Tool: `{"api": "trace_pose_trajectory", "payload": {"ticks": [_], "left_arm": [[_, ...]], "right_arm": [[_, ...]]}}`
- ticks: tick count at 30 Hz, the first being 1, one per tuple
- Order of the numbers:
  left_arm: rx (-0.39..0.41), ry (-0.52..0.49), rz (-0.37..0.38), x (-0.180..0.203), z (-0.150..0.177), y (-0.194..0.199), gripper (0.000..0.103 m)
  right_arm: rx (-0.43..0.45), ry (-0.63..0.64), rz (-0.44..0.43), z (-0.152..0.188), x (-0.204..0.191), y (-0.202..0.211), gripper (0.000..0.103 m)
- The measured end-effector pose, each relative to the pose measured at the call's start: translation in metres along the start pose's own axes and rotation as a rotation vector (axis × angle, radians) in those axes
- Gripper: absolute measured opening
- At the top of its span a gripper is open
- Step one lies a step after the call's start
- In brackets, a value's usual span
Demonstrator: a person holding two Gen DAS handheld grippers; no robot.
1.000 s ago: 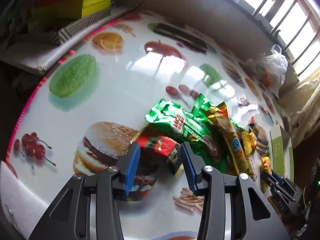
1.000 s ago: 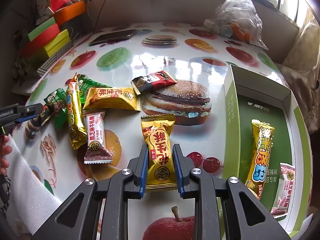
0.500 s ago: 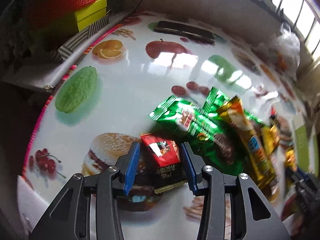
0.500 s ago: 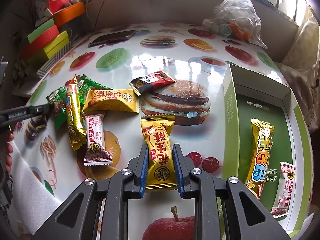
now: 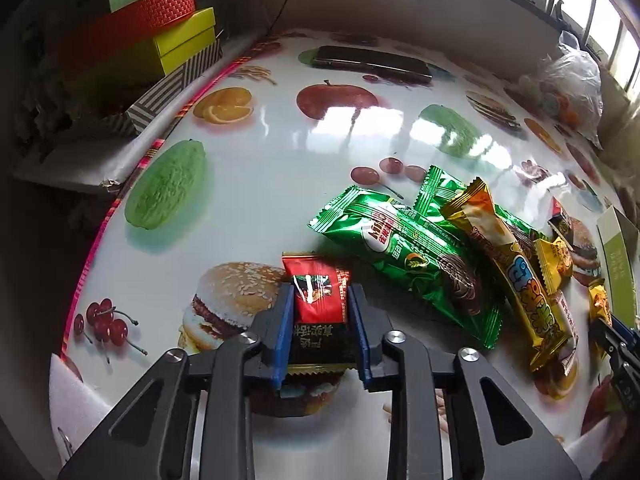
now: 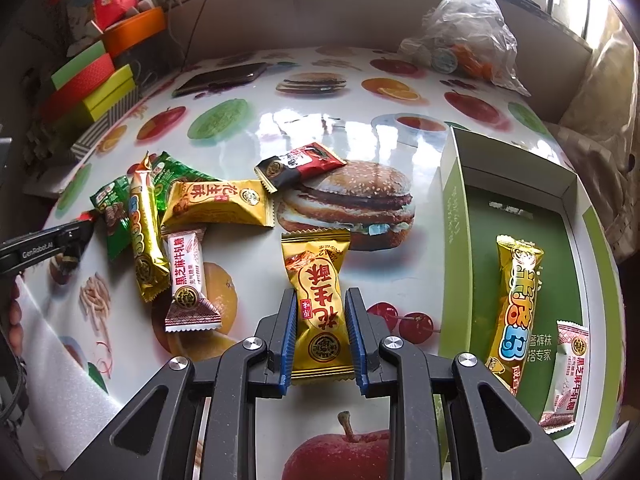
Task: Organize snacks
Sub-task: 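Carry the yellow candy and red pack over the green box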
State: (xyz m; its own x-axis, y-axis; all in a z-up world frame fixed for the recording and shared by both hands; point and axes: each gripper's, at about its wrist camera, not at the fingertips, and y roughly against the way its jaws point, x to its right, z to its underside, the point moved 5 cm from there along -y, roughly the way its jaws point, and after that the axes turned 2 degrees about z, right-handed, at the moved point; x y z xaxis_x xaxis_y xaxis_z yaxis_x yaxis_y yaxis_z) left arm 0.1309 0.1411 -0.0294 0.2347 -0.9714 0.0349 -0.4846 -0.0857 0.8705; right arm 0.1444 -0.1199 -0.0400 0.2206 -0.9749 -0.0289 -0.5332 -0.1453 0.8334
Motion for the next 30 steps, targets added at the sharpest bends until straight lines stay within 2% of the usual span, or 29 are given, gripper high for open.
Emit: {"api": "trace_pose_trajectory", "payload": {"ticks": [10,21,30], "left_arm": [[0.037,-0.015,-0.004,0.0,0.001,0.011,0.026],[0.1,-0.019,0.039,0.007,0.002,0.04,0.026],[0.156,-0.079,0.067,0.03,0.006,0.071,0.026]], "right_arm": [[0.016,-0.002,0.005,0.0,-0.001,0.007,0.023],[0.042,0.005,0.0,0.001,-0.007,0.021,0.023],[0.072,0.012,-0.01,-0.002,-0.014,0.037,0.023]]}}
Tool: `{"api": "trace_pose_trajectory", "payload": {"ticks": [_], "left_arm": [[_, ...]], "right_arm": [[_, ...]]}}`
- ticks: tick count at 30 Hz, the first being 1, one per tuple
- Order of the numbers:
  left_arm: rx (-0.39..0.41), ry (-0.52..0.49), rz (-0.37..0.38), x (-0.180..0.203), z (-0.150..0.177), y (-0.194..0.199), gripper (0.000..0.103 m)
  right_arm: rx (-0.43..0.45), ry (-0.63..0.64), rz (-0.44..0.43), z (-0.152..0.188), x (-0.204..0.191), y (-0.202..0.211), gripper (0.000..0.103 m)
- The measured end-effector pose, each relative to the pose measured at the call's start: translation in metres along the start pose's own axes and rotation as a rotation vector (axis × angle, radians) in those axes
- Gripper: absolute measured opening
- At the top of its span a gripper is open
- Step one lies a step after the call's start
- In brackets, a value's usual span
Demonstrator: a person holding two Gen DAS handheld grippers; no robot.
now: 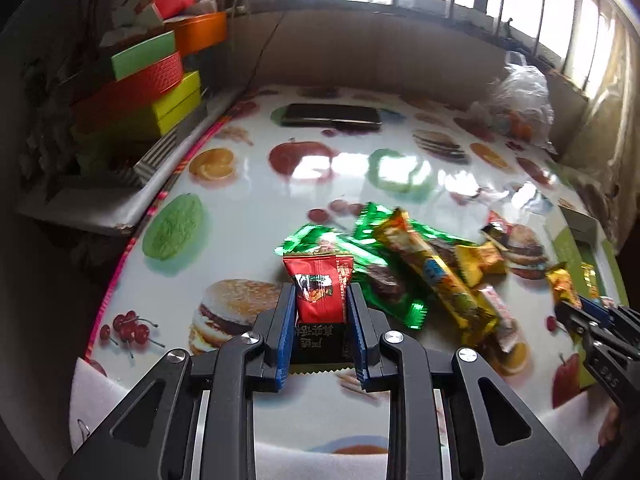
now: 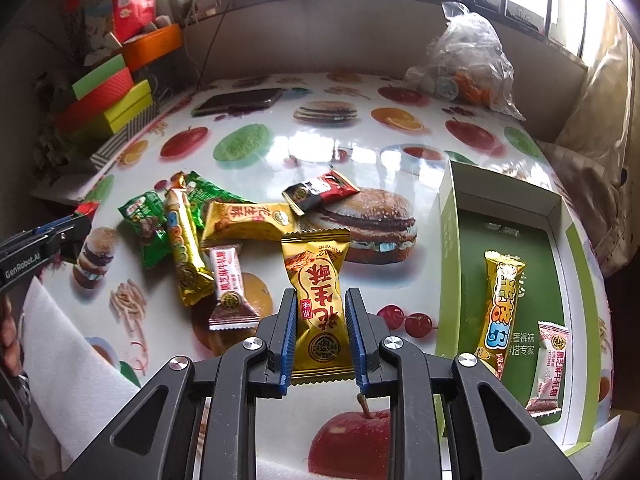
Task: Organize snacks
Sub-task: 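Carry the yellow candy and red pack over the green box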
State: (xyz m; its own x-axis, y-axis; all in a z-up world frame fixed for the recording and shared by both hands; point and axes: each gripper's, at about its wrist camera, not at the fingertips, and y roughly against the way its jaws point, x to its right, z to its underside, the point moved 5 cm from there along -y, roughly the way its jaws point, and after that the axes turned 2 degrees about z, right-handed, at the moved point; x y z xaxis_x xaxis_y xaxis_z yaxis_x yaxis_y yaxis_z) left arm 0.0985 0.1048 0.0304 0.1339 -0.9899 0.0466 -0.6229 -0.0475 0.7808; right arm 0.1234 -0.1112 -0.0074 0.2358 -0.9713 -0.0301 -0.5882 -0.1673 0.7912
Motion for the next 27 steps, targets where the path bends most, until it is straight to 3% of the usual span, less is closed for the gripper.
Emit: {"api": "trace_pose_trajectory", "payload": {"ticks": [14,27], "left_arm": [[0.029,-0.082,0.113,0.057,-0.011,0.02,0.026],[0.039,-0.177,0.264,0.14,-0.026,0.026,0.026]], "right_arm": [[0.043,-0.014,0.014,-0.004,0.007,0.026,0.023],[0.09,-0.088,0.086,-0.007,0.059,0.056,0.023]]}}
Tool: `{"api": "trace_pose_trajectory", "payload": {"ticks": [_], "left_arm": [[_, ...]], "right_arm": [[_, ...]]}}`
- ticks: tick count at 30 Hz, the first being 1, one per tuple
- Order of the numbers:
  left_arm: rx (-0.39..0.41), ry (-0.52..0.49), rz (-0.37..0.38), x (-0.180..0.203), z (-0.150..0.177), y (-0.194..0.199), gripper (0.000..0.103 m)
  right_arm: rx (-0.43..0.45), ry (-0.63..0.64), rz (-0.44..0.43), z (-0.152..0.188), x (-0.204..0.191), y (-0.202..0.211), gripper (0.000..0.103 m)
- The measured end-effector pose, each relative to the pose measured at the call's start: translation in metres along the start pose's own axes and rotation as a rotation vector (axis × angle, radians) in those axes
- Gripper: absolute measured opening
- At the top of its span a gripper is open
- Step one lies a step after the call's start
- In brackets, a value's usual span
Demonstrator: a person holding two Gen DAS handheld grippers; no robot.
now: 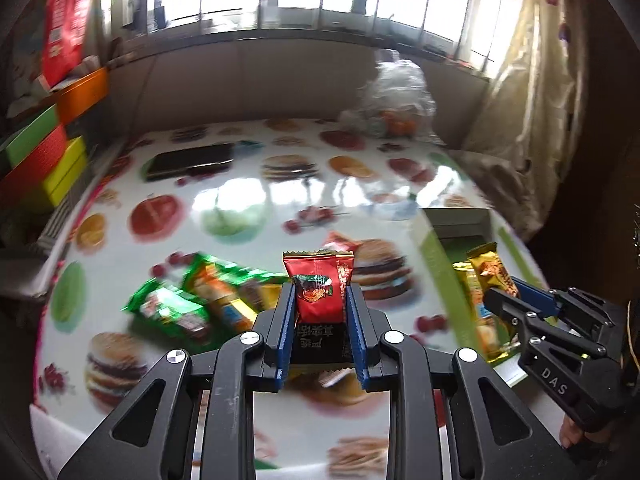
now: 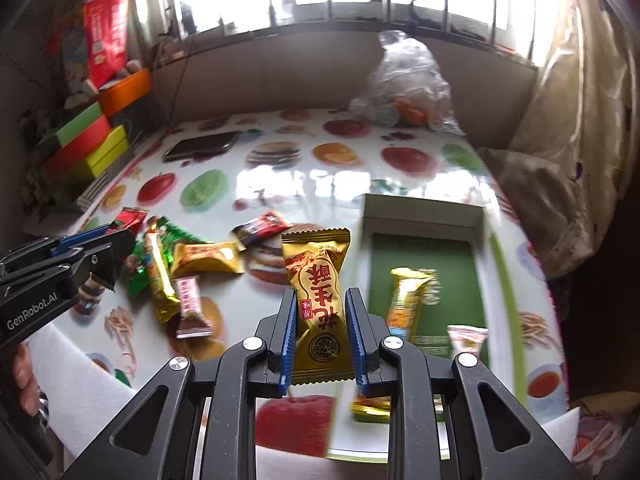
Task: Organize snacks
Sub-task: 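Carry the yellow candy and red pack over the green box, then lower both snacks into the box and open both grippers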
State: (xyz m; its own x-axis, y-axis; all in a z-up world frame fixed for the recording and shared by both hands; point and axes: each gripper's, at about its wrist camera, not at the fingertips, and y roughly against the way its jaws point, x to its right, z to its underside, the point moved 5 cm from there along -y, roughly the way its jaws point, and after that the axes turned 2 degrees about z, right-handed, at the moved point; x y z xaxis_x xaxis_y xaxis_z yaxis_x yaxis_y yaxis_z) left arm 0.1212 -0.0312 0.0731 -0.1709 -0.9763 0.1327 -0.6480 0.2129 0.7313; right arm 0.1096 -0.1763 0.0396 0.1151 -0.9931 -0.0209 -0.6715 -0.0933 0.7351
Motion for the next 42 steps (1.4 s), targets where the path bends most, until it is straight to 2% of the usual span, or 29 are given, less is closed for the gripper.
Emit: {"api": "trace_pose_trajectory", "payload": {"ticks": [4,14,21,30,42], "left_arm": [[-0.003,-0.034,0.063,0.032,-0.009,-0.009,0.026],[-0.03,-0.059,0.184,0.083,-0.022,-0.034,0.026],[-0.099,-0.059,0.255,0.118,-0.023,-0.067,0.026],[-0.162,-0.122,0.237,0.146,-0.009,-0.1,0.026],[-0.216,-0.14,0.225,0.158,0.005,-0.123,0.026]], "right_arm": [[0.009,-0.036,0.041,0.0,0.027,0.007,0.023],[-0.004,-0.08,0.107,0.001,0.075,0.009,0.023],[-0.043,-0.108,0.136,0.007,0.102,-0.006,0.023],[-0.098,-0.123,0.14,0.02,0.122,-0.03,0.023],[-0.128,-0.138,0.13,0.026,0.132,-0.049,0.023]]}}
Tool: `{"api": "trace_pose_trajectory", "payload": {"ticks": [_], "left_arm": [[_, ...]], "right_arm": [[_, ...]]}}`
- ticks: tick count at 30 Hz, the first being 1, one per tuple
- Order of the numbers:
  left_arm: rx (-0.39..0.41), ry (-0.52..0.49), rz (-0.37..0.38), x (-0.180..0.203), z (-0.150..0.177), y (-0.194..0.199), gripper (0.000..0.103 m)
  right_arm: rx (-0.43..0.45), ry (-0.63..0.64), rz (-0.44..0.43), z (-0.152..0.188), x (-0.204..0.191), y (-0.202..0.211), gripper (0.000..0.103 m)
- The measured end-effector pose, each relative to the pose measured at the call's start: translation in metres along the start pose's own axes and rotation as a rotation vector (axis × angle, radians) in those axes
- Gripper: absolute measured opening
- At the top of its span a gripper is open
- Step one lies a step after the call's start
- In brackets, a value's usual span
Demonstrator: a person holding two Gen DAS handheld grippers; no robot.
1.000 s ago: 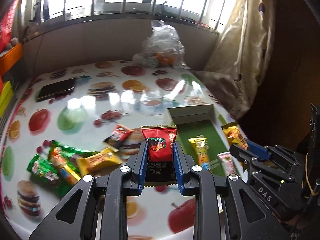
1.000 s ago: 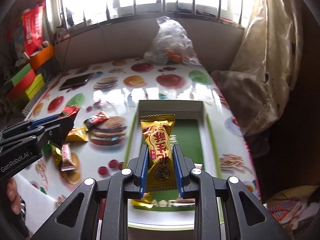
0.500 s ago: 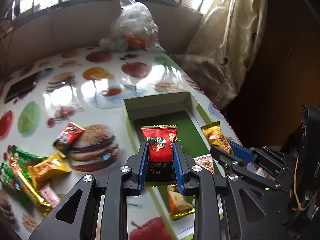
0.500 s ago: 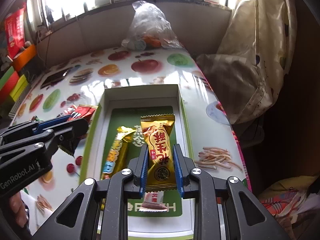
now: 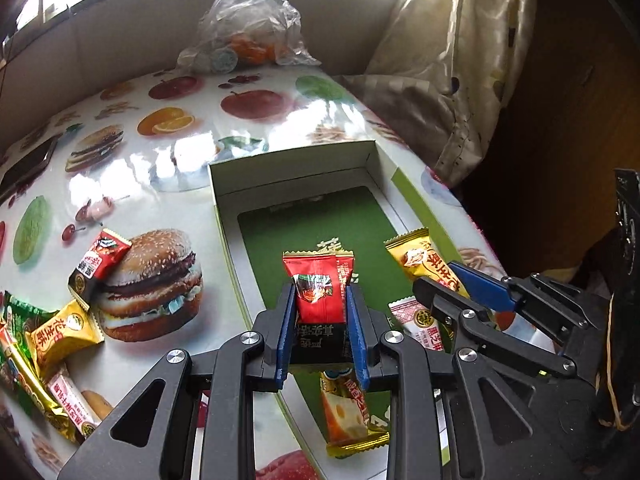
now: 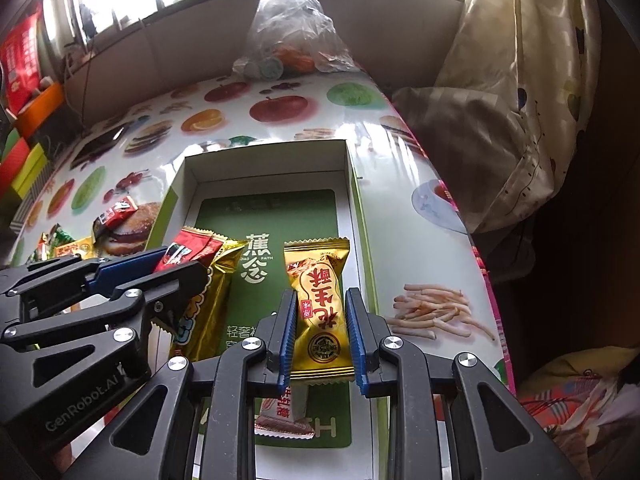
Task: Organize snacks
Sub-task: 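Lower both snacks into the box and open both grippers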
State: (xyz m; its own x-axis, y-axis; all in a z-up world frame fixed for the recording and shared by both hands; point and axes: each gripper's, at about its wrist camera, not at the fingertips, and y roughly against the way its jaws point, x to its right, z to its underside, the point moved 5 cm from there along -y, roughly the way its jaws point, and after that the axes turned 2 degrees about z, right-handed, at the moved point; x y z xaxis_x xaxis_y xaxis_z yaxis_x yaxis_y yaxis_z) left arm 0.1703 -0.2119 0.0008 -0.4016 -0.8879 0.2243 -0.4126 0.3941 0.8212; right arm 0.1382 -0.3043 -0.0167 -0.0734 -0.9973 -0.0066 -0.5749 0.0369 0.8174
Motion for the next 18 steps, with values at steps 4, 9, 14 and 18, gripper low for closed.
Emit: {"api": "trace_pose_trajectory", "payload": {"ticks": [4,9,14,18], "left_arm": [[-0.007,-0.001,-0.007,-0.0002,0.0011,-0.0037,0.026],[-0.004,-0.005,-0.004,-0.0003,0.0019,-0.0042,0.026],[-0.002,-0.006,-0.009,0.0008,0.0017,-0.0047,0.026],[-0.003,-0.001,-0.006,0.0004,0.0017,-0.0058,0.026]], "right_arm": [[0.004,0.005,-0.005,0.0,-0.0009,-0.0008,0.023],[0.011,0.009,-0.01,-0.0003,-0.0005,-0.0019,0.023],[0.017,0.014,-0.016,0.0001,-0.0004,-0.0012,0.023],[0.014,0.016,-0.02,0.0006,-0.0013,-0.0013,0.025]]}}
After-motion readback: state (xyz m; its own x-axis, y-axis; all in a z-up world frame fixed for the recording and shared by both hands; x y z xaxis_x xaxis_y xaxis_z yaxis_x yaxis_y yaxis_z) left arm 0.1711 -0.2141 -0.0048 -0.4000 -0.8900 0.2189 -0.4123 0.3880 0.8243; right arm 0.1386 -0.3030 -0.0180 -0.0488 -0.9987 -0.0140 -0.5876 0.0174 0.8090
